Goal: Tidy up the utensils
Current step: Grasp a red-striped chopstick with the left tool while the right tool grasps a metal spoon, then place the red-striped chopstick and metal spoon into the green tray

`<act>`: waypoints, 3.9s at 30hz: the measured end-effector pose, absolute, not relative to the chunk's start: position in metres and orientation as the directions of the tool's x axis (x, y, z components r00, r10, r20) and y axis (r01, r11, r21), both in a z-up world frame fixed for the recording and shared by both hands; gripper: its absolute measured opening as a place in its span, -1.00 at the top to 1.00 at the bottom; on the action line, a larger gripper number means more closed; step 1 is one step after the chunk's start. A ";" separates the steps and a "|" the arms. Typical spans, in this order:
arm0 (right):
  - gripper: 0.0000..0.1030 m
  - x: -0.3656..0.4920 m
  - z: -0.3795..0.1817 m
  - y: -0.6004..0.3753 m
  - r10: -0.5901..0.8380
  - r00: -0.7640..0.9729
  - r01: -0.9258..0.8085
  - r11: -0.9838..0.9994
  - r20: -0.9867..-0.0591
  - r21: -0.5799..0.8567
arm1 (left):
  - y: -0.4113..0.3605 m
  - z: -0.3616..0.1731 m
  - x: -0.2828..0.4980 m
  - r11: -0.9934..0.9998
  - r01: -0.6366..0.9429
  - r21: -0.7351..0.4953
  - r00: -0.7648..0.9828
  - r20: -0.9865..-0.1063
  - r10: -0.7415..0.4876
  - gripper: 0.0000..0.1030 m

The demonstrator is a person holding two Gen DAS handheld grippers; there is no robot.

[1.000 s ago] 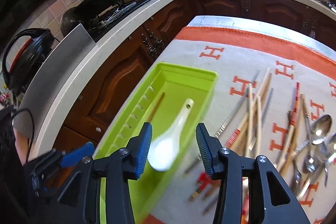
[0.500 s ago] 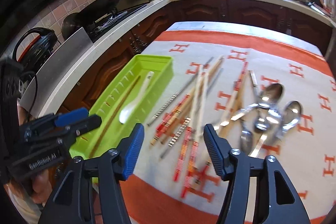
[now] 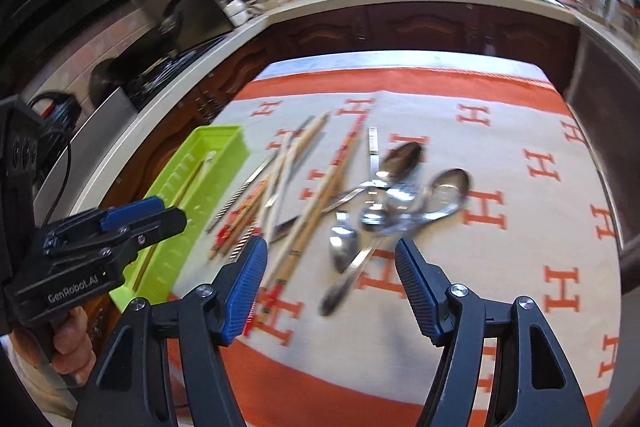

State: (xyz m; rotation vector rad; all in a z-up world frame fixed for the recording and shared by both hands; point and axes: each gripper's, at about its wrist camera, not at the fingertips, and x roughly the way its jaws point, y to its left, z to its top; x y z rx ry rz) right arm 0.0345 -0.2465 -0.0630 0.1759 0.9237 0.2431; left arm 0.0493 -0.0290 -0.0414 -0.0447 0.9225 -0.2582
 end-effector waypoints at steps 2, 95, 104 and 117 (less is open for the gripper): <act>-0.31 0.040 -0.066 -0.269 0.279 0.578 -0.091 0.956 -0.767 0.279 | -0.039 -0.044 0.058 0.964 0.210 -0.161 0.563 -0.787 -0.254 0.23; 0.96 0.076 -0.031 -0.067 0.485 0.549 -0.423 0.864 -0.680 0.275 | 0.131 -0.060 0.043 0.992 -0.005 -0.129 0.599 -0.794 -0.101 0.93; 0.96 0.094 -0.073 0.010 0.451 0.477 -0.462 0.859 -0.755 0.221 | 0.145 -0.106 0.059 0.986 0.038 -0.163 0.557 -0.816 -0.157 0.93; 0.94 0.095 -0.118 0.038 0.433 0.380 -0.509 0.836 -0.817 0.207 | 0.151 -0.101 0.054 0.980 0.068 -0.187 0.574 -0.796 -0.192 0.93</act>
